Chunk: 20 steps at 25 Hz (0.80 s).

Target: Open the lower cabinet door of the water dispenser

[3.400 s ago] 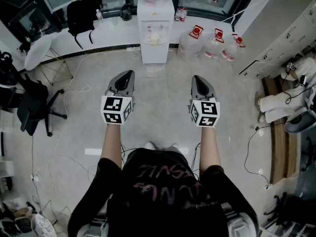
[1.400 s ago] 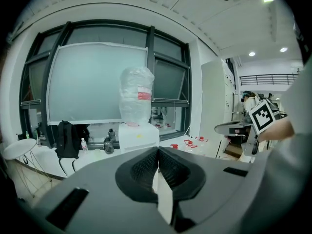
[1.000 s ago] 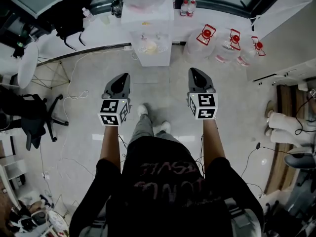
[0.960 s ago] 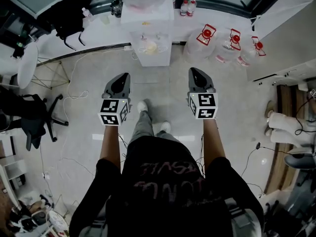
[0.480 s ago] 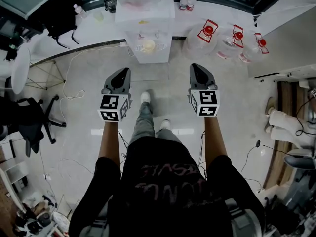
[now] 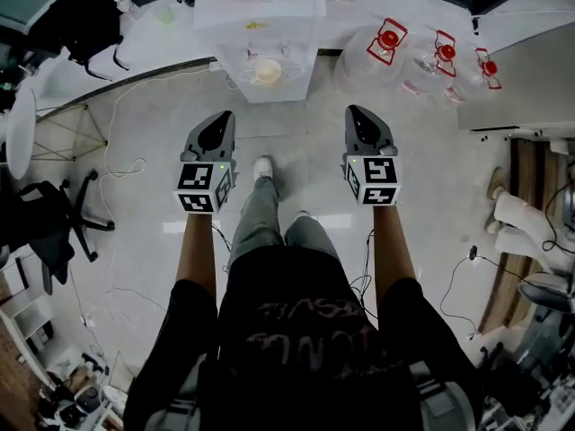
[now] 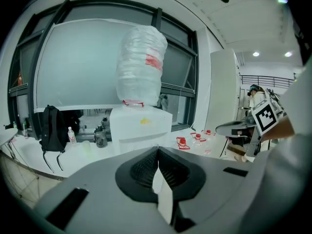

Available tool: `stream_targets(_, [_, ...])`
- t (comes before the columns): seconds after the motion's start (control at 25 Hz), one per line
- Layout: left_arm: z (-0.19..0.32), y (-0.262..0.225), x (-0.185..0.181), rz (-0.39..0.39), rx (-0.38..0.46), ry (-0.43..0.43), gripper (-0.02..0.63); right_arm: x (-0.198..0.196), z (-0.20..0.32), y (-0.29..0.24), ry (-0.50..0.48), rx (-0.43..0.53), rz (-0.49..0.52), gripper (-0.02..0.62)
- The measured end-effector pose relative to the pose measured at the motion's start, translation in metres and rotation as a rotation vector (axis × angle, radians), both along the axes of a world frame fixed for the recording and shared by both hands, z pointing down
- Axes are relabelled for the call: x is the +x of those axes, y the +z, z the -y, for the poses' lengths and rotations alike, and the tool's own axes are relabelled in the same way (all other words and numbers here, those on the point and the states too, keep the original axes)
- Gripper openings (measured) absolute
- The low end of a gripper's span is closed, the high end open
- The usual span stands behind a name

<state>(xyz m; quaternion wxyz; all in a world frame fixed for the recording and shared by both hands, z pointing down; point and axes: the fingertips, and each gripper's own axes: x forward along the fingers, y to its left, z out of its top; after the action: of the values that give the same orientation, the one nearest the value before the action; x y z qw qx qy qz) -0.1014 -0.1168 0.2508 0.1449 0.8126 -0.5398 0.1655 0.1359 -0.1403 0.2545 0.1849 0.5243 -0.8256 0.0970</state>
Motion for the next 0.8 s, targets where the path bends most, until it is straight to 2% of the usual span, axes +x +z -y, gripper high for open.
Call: stream_targets(0.8, [0.049,0.163,-0.026,-0.009,-0.002,0.003,0.012,-0.024,0.045,0.16,0.017,0.0,-0.002,0.014])
